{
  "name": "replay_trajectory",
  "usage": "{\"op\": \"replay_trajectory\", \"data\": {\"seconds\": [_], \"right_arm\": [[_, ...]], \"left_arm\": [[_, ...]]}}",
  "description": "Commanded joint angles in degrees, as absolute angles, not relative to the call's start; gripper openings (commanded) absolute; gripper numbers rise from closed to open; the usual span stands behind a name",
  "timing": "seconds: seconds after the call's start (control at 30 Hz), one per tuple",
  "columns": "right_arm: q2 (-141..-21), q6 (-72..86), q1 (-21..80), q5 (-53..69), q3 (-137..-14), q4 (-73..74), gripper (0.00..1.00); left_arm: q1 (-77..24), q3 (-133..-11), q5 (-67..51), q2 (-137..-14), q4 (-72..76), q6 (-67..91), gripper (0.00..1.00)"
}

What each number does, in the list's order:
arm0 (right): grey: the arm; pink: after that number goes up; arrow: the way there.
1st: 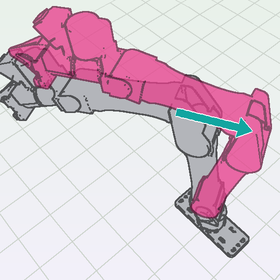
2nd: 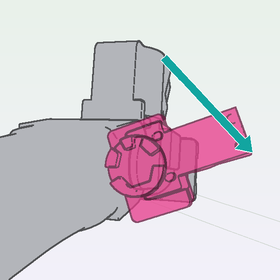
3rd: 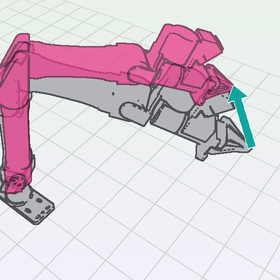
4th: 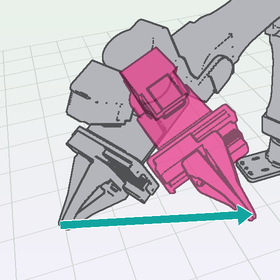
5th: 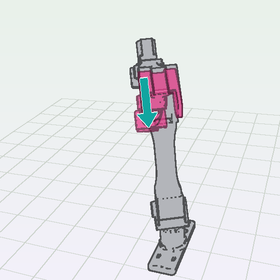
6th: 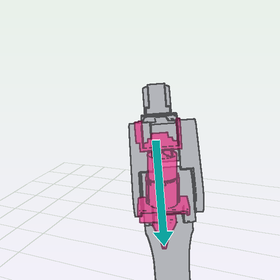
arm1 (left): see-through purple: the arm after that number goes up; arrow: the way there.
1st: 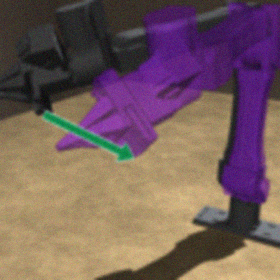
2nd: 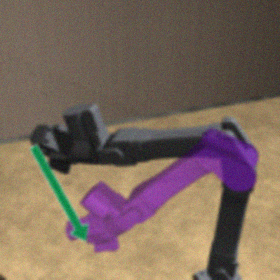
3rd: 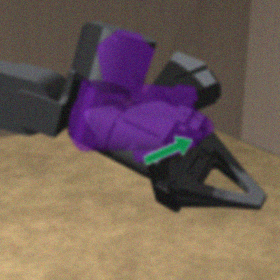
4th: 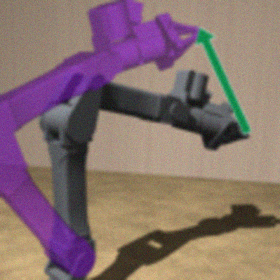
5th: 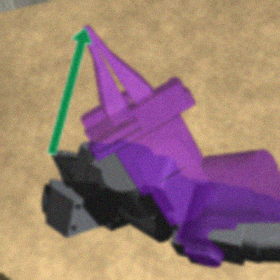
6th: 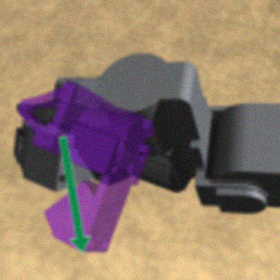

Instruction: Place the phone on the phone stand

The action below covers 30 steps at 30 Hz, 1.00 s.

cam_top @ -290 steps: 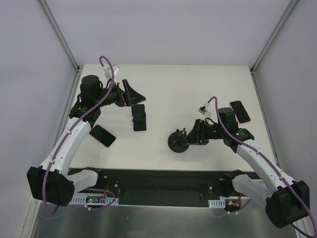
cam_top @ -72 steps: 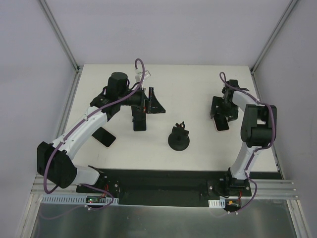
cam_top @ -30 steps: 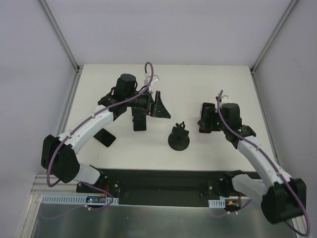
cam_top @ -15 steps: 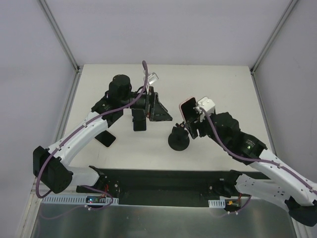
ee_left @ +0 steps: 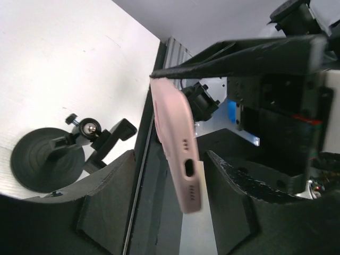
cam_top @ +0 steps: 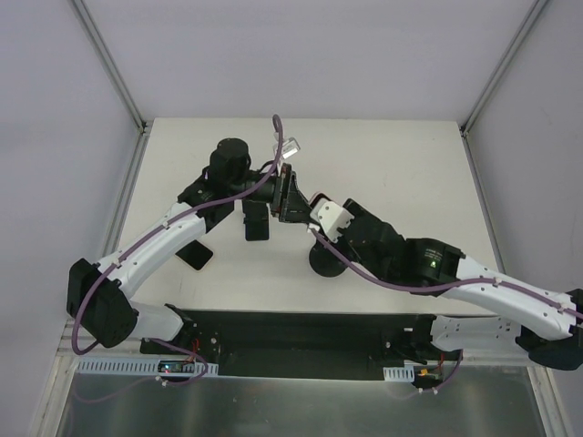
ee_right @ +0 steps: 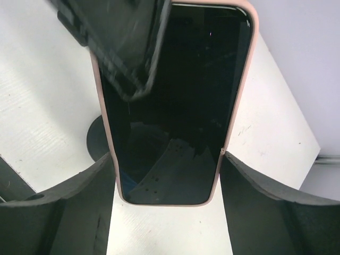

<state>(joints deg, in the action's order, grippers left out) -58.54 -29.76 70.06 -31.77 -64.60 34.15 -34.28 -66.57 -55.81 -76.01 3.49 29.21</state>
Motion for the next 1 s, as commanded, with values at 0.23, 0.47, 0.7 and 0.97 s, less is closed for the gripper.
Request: {"op": "replay_trajectory", "data": {"seconds": [0.23,0.47,0.7,0.97], "right_arm": [[-64.7,-30.8,77.0,-41.2,-74.0,32.2,0.33],[-56.4,-19.0,65.9,-21.8,-64.6,23.6,0.96],[-47.3,-0.5,54.5,4.3,-49.8,1.1,0.96],[-47.1,14.3,54.3,18.0,-44.6,-24.4,0.96]], "left_arm": [[-37.1,-66.3,-54.6,-71.3,3.4,20.8,0.0],[-35.3,-60.6,-32.7,-52.3,2.0,8.5,0.0],[-34.8,-61.9,-36.6,-50.6,7.3,18.8,0.0],[-34.8,-53.9,-37.4,-45.7,28.5,35.8,0.0]]}}
